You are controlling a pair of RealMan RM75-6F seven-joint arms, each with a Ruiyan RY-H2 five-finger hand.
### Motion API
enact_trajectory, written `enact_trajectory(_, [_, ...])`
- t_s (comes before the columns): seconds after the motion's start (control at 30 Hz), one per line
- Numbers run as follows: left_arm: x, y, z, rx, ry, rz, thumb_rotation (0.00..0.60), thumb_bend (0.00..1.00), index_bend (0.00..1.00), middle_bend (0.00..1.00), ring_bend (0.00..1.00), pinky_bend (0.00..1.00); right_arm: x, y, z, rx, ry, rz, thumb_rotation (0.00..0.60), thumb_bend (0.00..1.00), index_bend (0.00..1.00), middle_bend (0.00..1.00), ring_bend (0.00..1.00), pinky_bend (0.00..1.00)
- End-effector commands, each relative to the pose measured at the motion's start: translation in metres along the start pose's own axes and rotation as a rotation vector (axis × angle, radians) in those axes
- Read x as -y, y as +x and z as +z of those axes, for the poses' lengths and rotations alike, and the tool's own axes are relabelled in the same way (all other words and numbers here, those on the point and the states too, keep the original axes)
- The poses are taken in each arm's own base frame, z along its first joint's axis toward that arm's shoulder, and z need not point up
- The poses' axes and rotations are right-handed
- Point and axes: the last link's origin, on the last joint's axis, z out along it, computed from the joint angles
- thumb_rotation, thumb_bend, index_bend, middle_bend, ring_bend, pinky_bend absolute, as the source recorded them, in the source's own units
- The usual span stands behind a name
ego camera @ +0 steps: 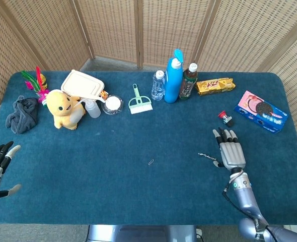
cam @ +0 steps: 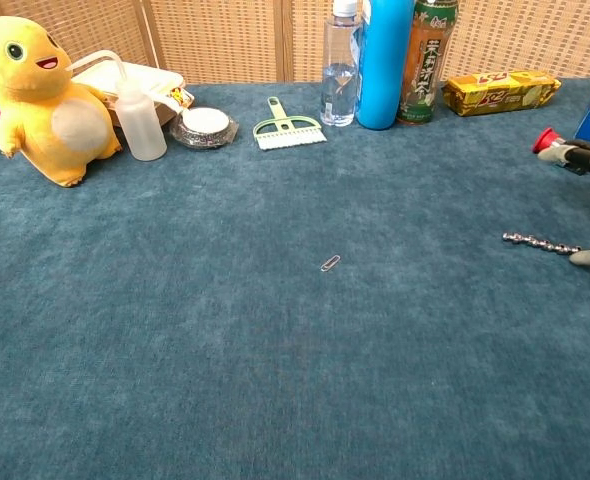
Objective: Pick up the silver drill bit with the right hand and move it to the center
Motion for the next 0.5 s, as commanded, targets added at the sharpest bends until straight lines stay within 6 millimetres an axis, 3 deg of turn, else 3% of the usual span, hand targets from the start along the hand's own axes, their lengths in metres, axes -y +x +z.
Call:
enact_trajectory(0.03, [0.000,0.000,0.000,0.000,0.001,-0.002,0.600,0.17,0.03,0.00,0.00,0.00,0.001,0.001,0.003,0.001,-0.003,0.008,0.600,0.00,0.00,0.00,0.00,0.00])
enact_trajectory(0.5, [0.001,0.000,0.001,0.003,0.002,-0.005,0.600,0.17,0.03,0.00,0.00,0.00,0.006,0.014,0.014,-0.035,-0.002,0.010,0.600,0.00,0.00,0.00,0.00,0.00])
